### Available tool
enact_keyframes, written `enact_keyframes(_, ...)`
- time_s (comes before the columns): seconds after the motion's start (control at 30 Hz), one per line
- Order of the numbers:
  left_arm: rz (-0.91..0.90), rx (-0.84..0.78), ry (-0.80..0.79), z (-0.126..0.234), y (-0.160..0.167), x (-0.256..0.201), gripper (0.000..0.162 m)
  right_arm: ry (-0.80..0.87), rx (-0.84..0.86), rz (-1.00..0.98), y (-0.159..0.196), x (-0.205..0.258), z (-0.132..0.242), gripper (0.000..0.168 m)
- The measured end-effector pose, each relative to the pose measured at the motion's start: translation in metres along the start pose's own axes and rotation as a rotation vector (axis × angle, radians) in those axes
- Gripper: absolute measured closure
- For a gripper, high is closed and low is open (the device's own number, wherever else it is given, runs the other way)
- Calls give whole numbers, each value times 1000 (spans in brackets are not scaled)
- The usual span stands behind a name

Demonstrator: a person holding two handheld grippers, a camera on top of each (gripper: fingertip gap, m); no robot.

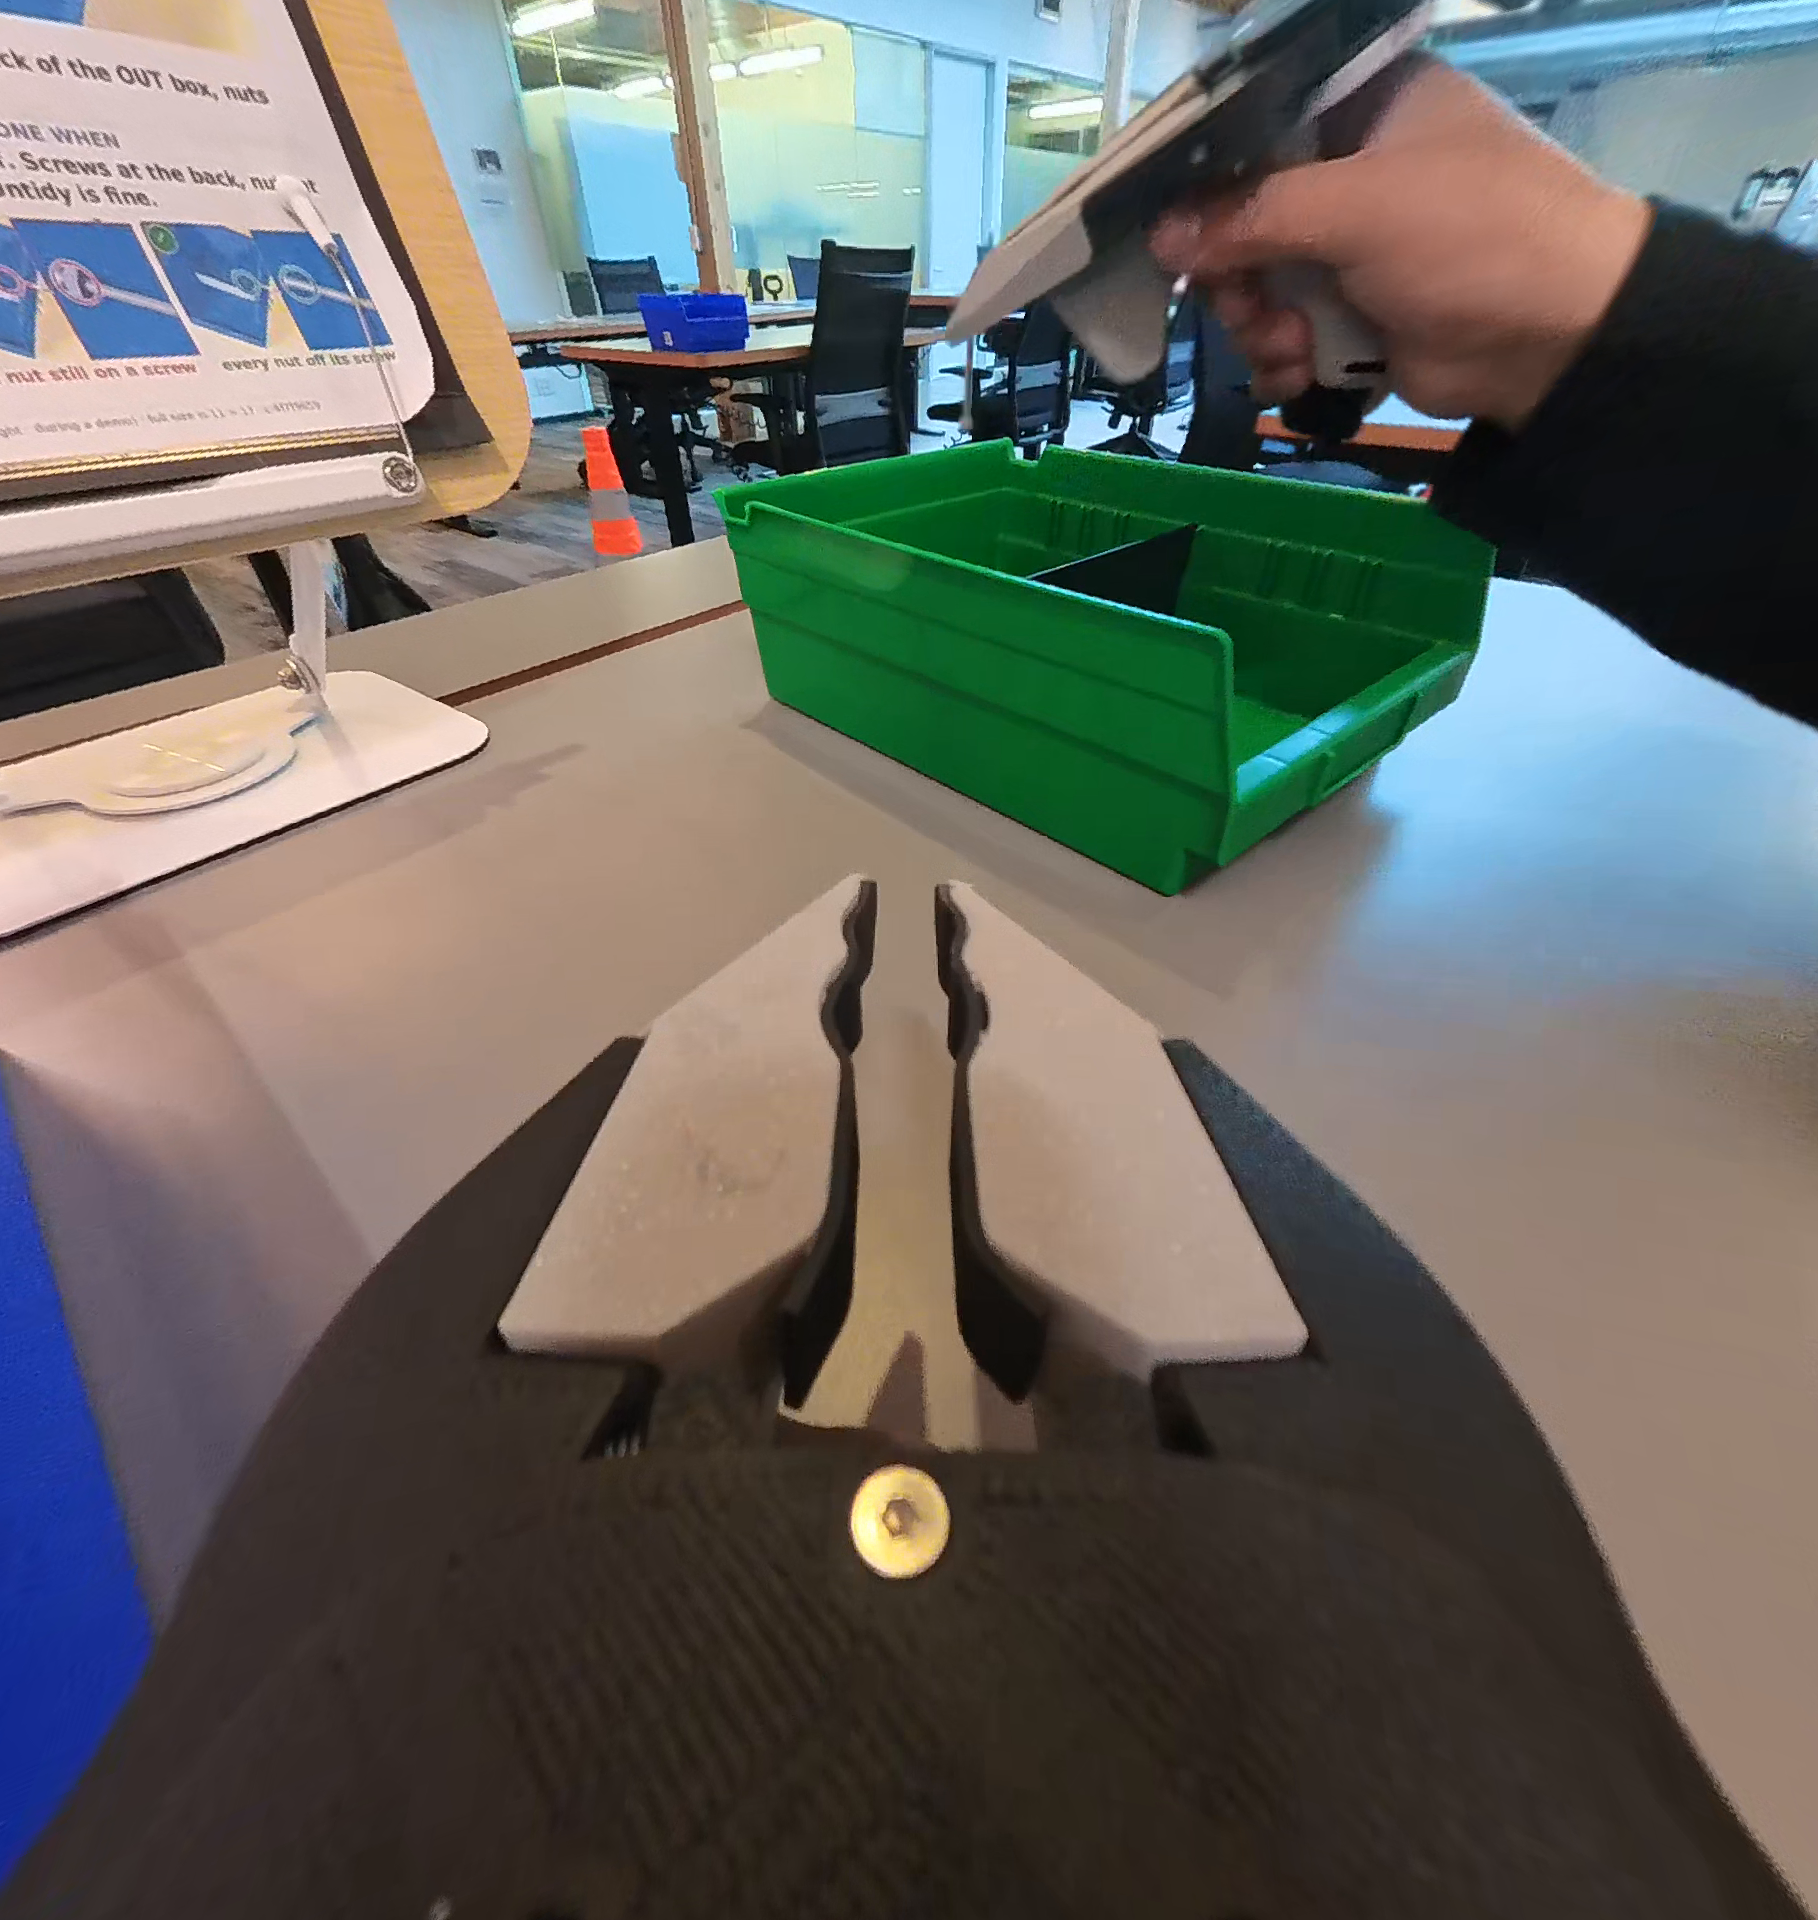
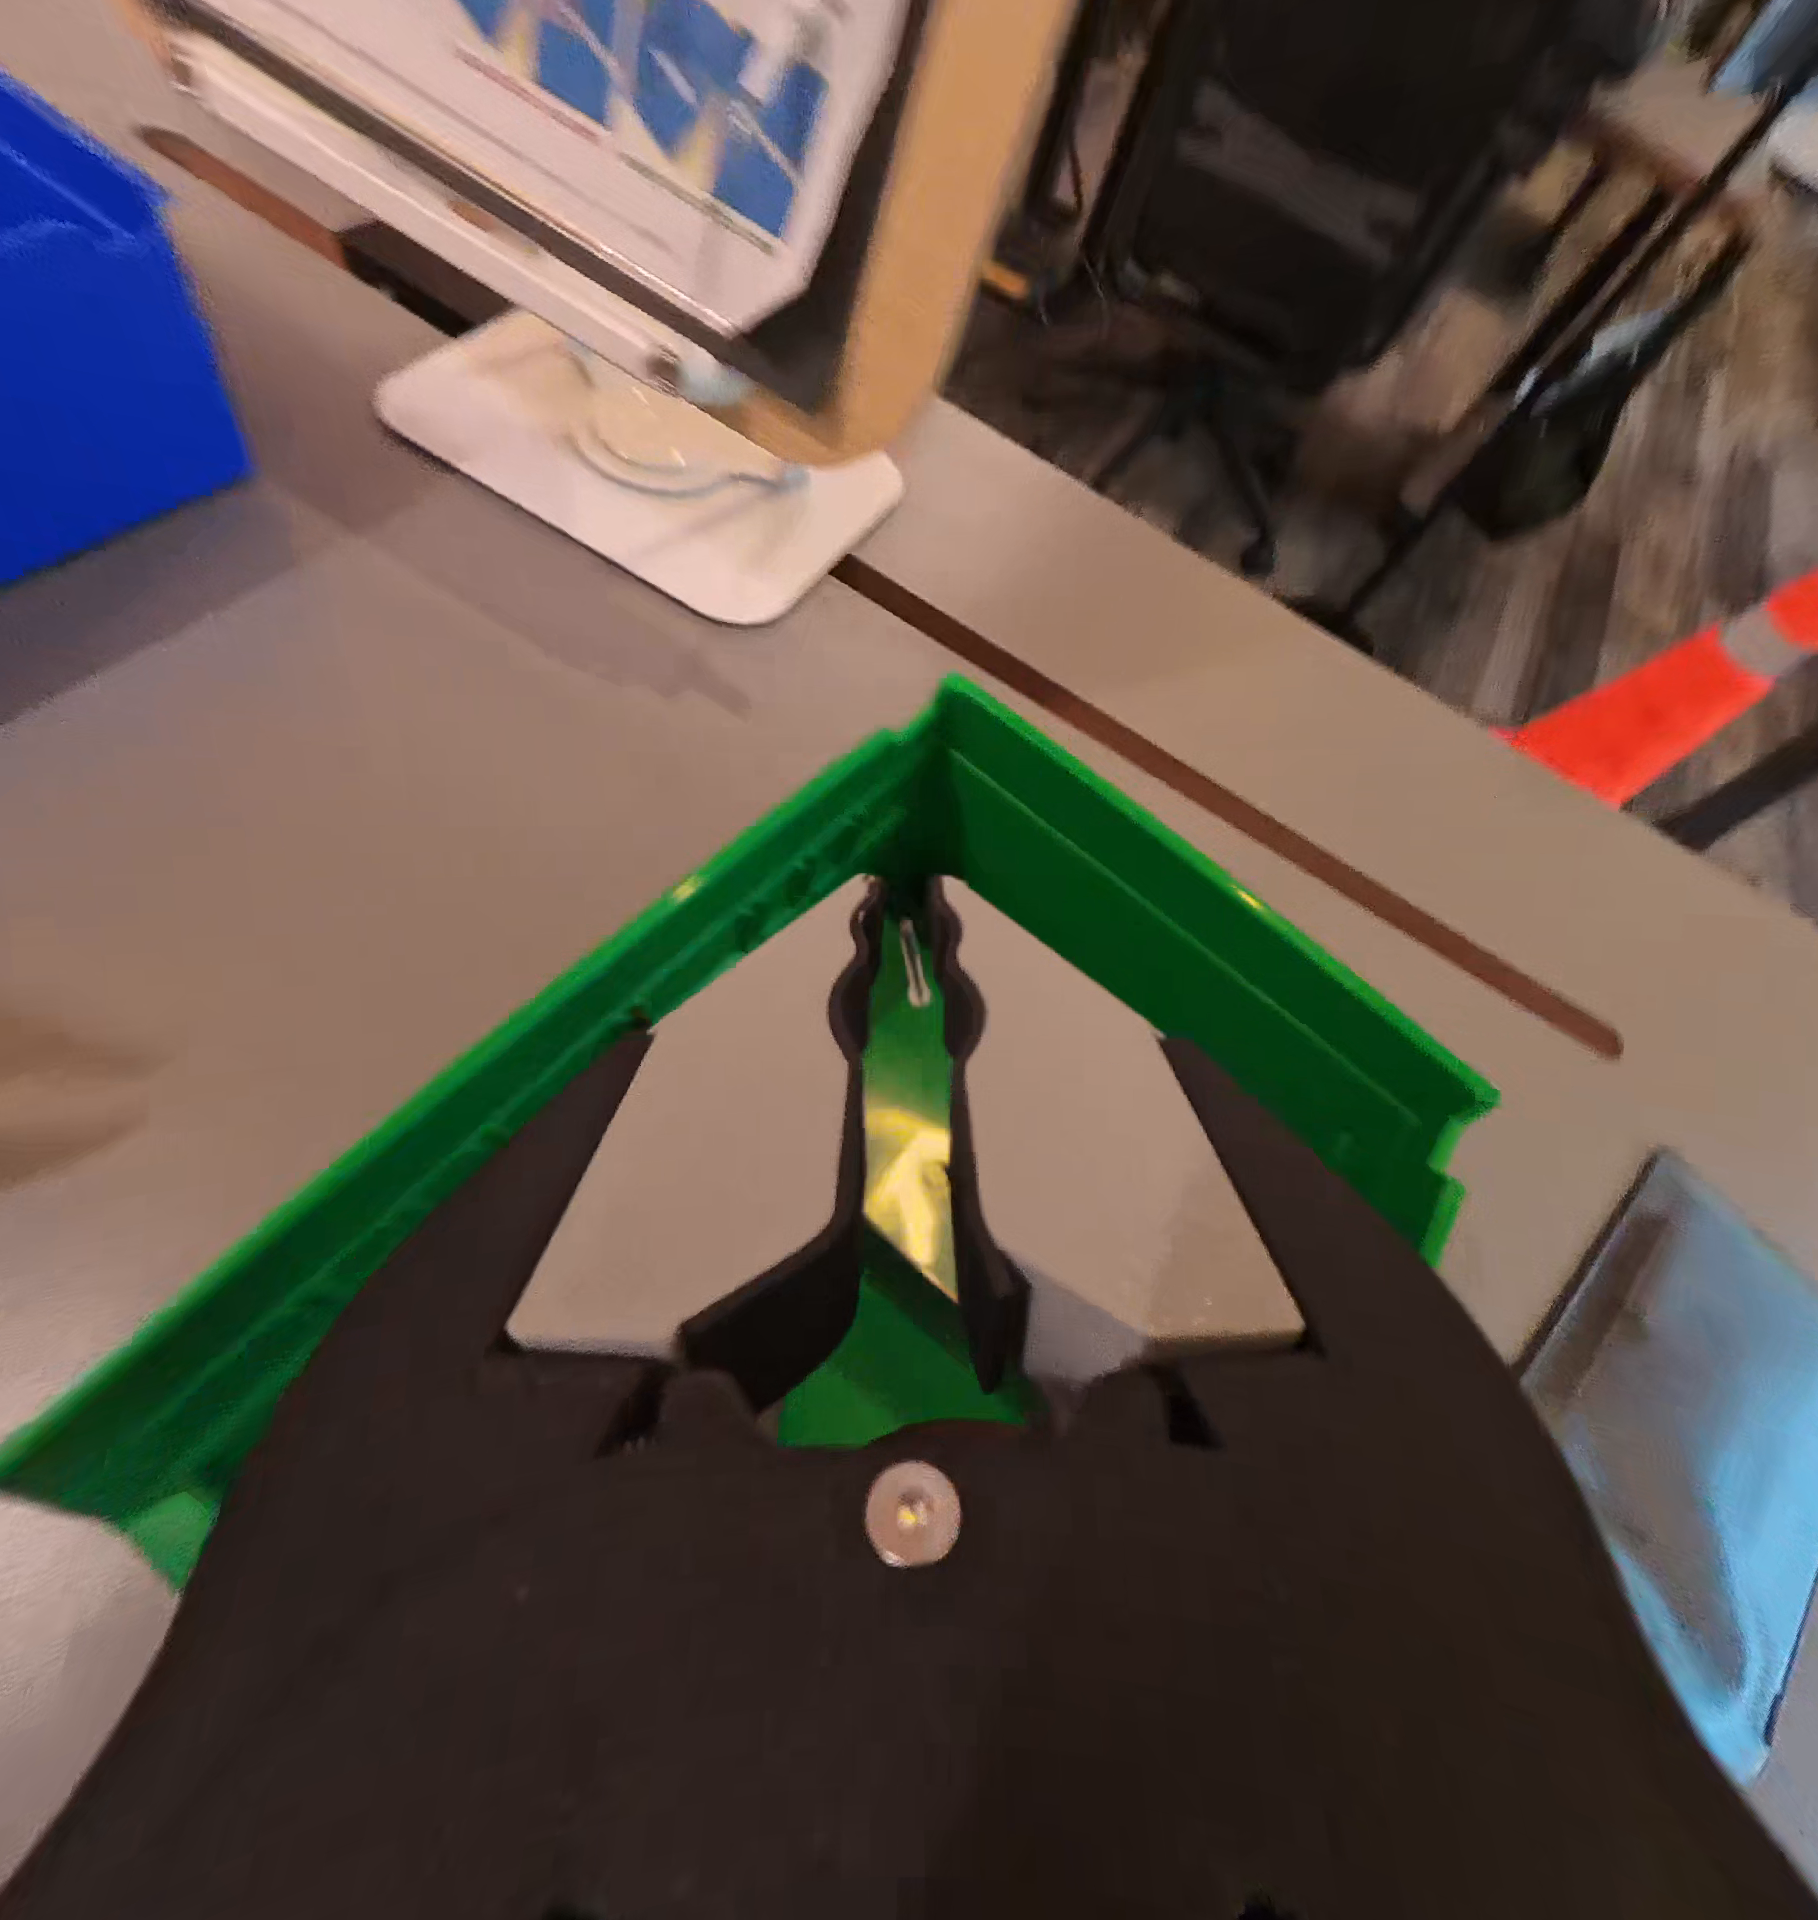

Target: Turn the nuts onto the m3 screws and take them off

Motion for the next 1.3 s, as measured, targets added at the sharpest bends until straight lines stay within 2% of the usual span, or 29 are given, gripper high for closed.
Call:
enact_keyframes(0.13, 2, 7, 2, 0, 1, 0, 153, 60, 67, -48, 14, -28, -15, 149)
enact_keyframes(0.23, 5, 10, 4, -1, 1, 0, 153, -11, -19, -76, 3, -13, -4, 148)
enact_keyframes(0.37, 1, 38, 20, -4, 4, -3, 153, -191, -162, -45, -22, 50, 22, 146)
enact_keyframes(0.53, 18, 45, 25, -5, 5, -2, 151, -478, -286, 41, -33, 171, 36, 146)
enact_keyframes(0.63, 42, 29, 8, -2, 4, 2, 151, -479, -278, 117, -25, 222, 15, 146)
enact_keyframes(0.73, 73, 26, 3, 2, 5, 6, 150, -351, -301, 166, -18, 236, -12, 146)
enact_keyframes(0.8, 102, 55, 15, 14, 0, 13, 149, -331, -318, 173, -10, 240, -24, 147)
enact_keyframes(0.9, 79, 107, 37, 55, -27, 31, 141, -362, -279, 196, 5, 248, -33, 146)
enact_keyframes(0.97, 49, 107, -57, 89, -42, 55, 137, -367, -292, 202, 6, 250, -32, 147)
enact_keyframes(1.03, 42, 107, -149, 118, -46, 81, 143, -393, -289, 205, 6, 255, -31, 146)
enact_keyframes(1.13, 75, 298, -221, 132, -24, 122, 144, -414, -289, 228, 7, 264, -29, 146)
enact_keyframes(1.3, 144, 646, -243, 120, 14, 175, 139, -410, -301, 275, 7, 272, -26, 145)
Point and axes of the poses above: each gripper's, where its closed fingertips meet, z back along the fingers, y out of its underside, x = y × z across the jaws, the point moved 4 cm from there along z, back along the fingers, and after that the axes turned 7 degrees about x, right-handed, at the moved point
